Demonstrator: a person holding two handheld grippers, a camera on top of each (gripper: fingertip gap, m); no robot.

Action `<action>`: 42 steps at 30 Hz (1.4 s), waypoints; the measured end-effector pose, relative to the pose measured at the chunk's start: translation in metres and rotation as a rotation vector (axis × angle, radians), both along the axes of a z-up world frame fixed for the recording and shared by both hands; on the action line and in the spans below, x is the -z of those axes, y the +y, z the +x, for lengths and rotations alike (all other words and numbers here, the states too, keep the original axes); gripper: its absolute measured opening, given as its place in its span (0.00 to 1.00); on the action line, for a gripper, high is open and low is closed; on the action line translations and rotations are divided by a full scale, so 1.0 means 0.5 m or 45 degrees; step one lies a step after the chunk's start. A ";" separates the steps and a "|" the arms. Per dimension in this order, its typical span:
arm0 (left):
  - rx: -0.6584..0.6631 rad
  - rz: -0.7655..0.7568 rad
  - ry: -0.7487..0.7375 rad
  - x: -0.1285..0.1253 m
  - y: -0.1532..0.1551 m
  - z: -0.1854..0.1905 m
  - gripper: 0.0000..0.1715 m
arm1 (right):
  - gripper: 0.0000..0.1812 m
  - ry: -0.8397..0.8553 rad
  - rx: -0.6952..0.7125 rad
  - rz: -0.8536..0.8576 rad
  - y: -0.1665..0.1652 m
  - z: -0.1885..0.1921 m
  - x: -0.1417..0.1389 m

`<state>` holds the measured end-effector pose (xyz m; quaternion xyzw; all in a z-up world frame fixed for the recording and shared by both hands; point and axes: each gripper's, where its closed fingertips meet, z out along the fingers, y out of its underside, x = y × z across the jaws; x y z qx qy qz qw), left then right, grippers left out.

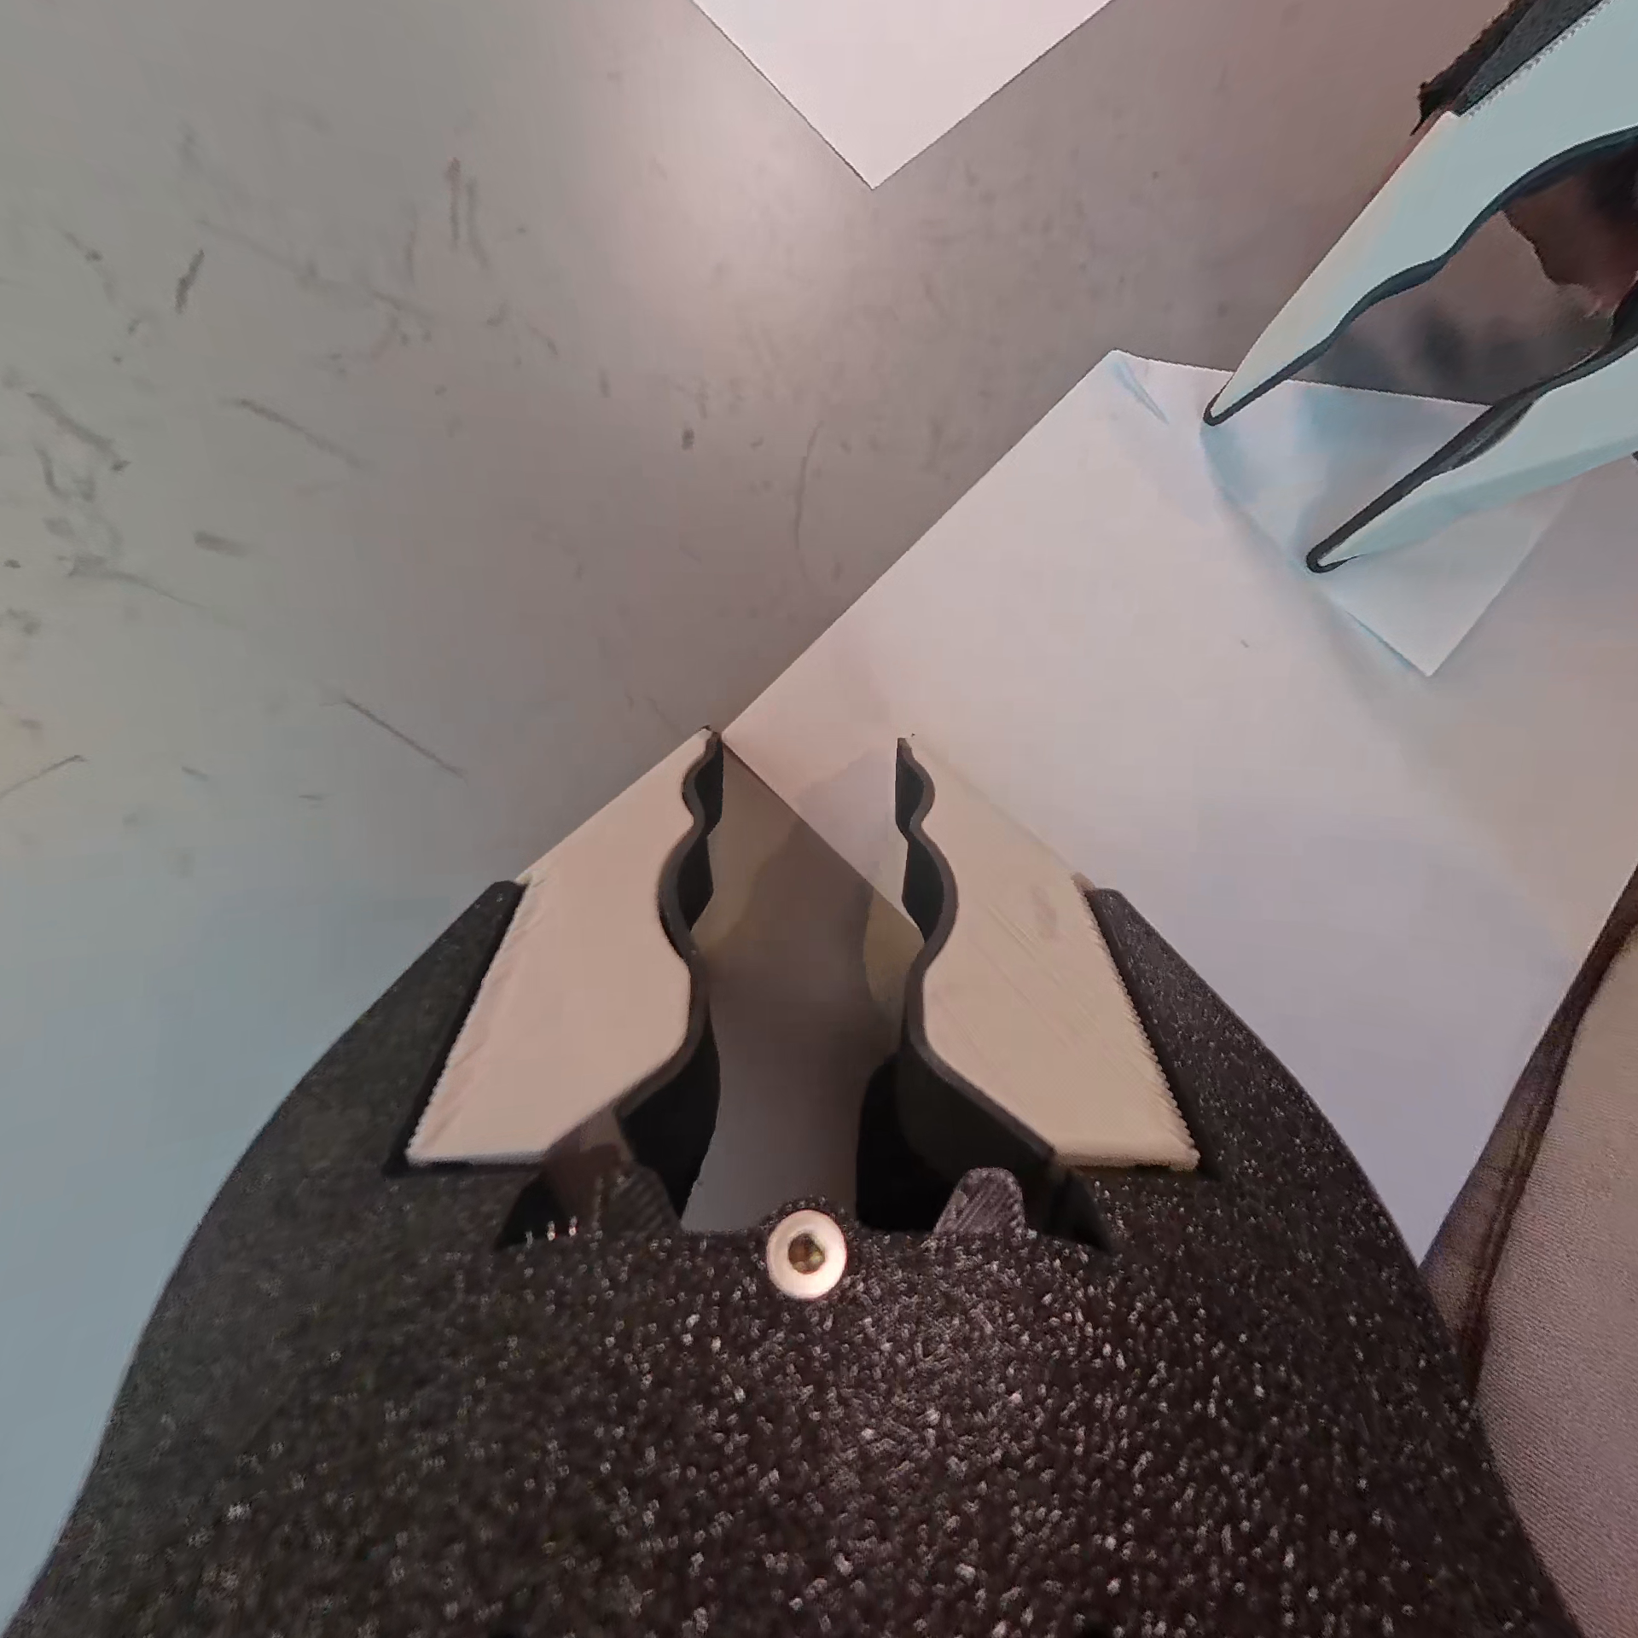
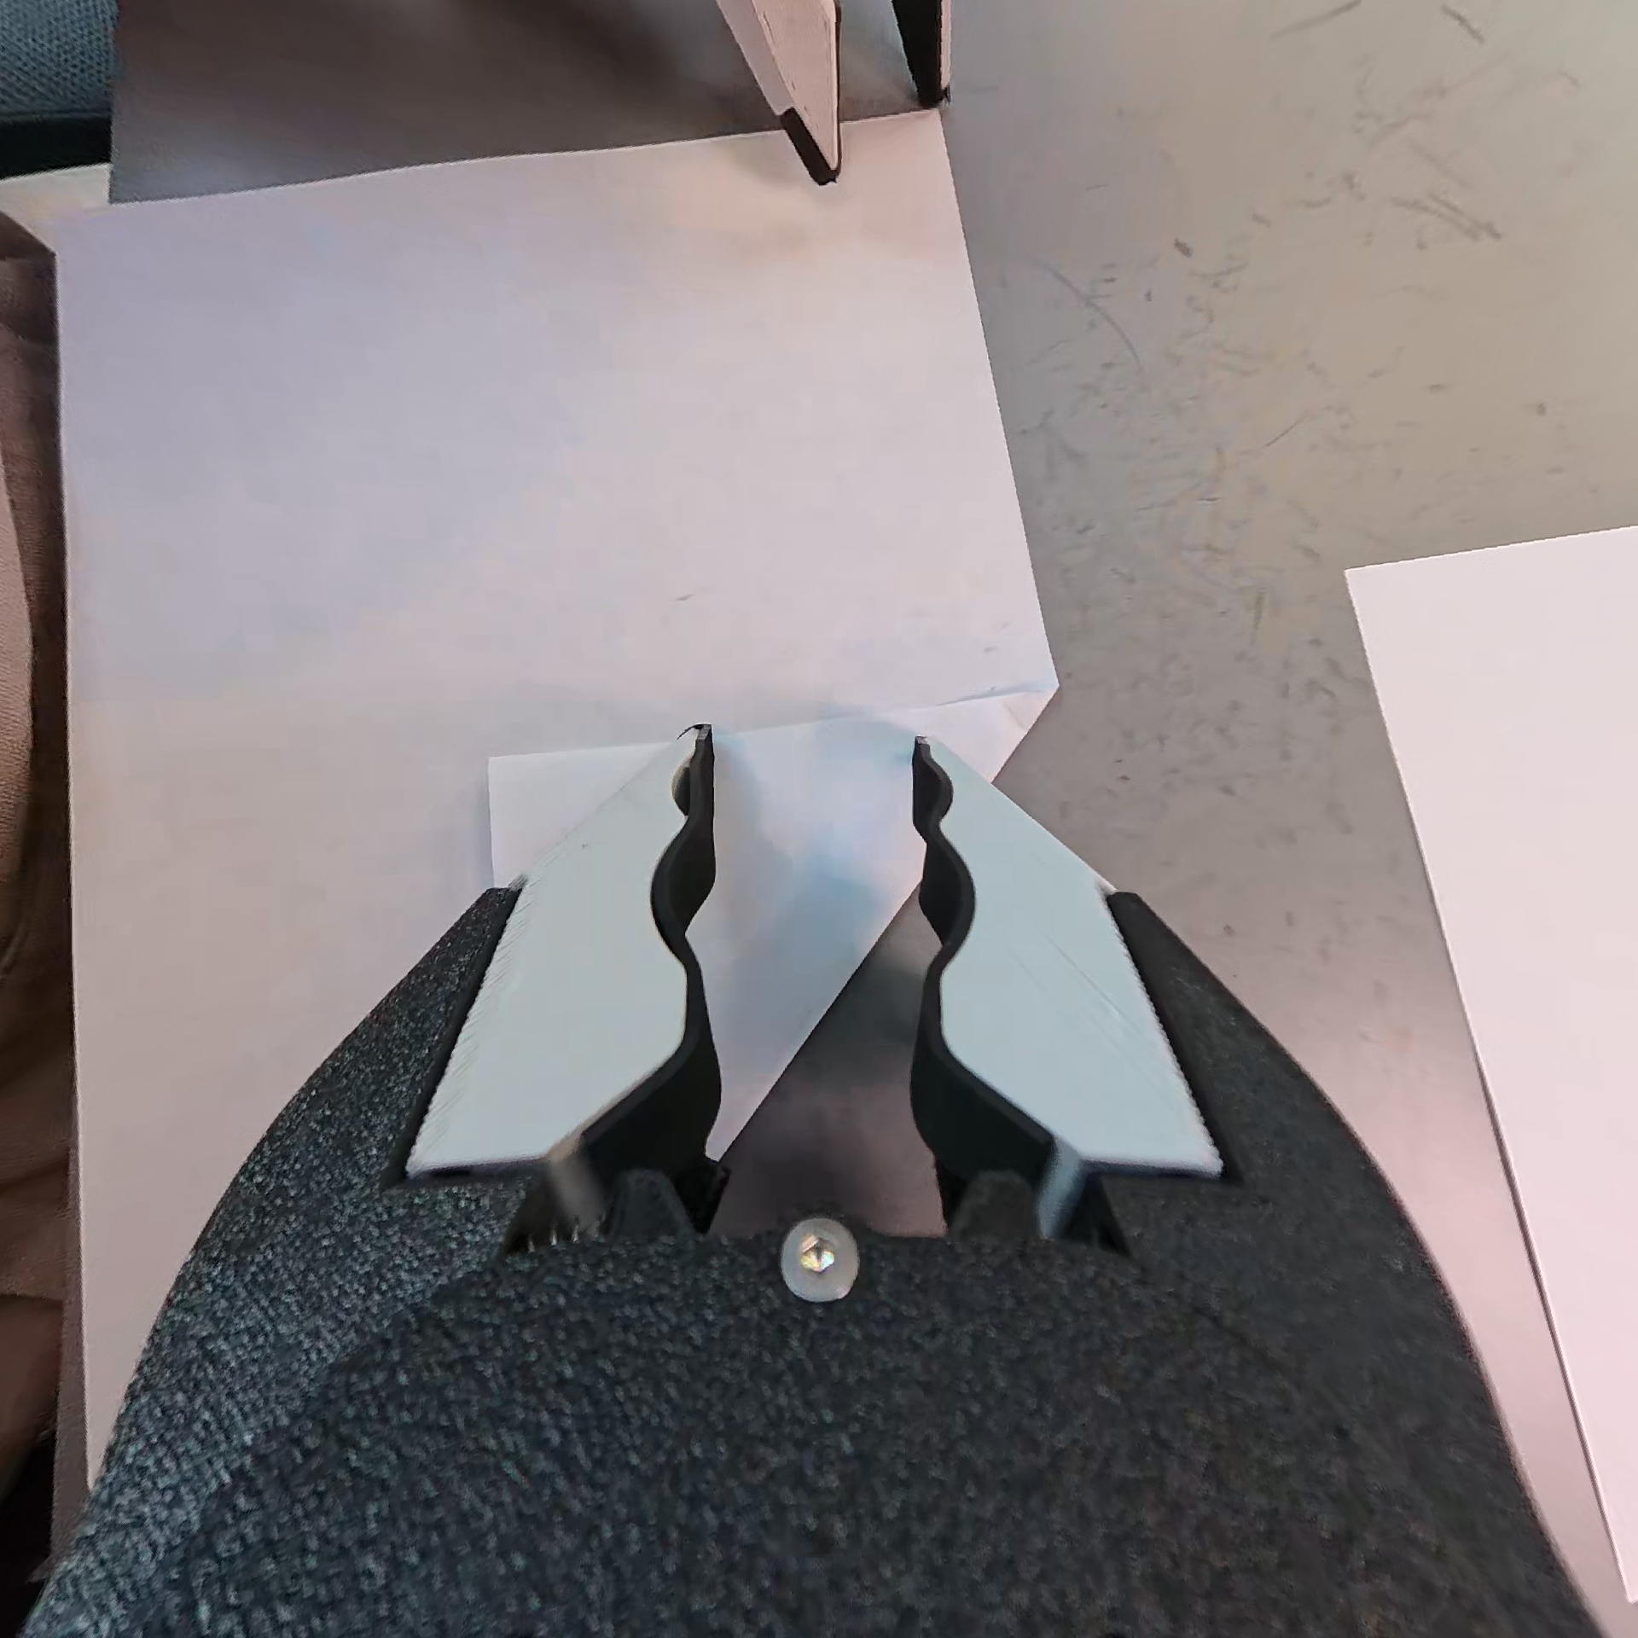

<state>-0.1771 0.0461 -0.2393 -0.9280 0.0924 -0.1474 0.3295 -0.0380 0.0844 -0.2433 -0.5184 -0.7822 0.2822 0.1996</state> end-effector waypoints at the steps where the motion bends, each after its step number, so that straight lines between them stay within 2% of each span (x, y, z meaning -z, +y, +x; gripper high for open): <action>1: -0.002 0.003 -0.013 0.000 0.001 0.000 0.22 | 0.24 0.005 -0.005 0.001 0.000 0.000 0.000; 5: -0.011 0.004 -0.065 -0.002 0.006 0.004 0.18 | 0.23 0.021 -0.029 0.006 -0.004 -0.003 0.000; 10: 0.054 0.031 -0.086 -0.008 0.014 0.031 0.09 | 0.23 0.039 -0.034 0.018 -0.002 -0.004 -0.001; 13: 0.102 0.130 -0.190 -0.052 0.021 0.054 0.04 | 0.22 0.045 -0.034 0.028 0.000 -0.003 -0.001; 21: 0.378 0.369 -0.434 -0.154 -0.009 0.163 0.05 | 0.25 0.063 -0.041 0.088 0.013 -0.013 -0.004; 27: 0.508 0.400 -0.372 -0.153 -0.038 0.224 0.06 | 0.24 0.051 -0.009 0.073 0.014 -0.019 -0.003; 30: 0.513 0.377 -0.305 -0.135 -0.036 0.242 0.06 | 0.25 0.052 0.013 0.084 0.019 -0.018 -0.004; 35: 0.507 0.327 -0.010 -0.078 -0.020 0.237 0.06 | 0.23 0.027 -0.004 0.080 0.018 -0.010 -0.004; 42: 0.607 0.282 -0.049 -0.067 -0.024 0.286 0.06 | 0.23 0.004 0.020 0.000 0.019 -0.015 0.000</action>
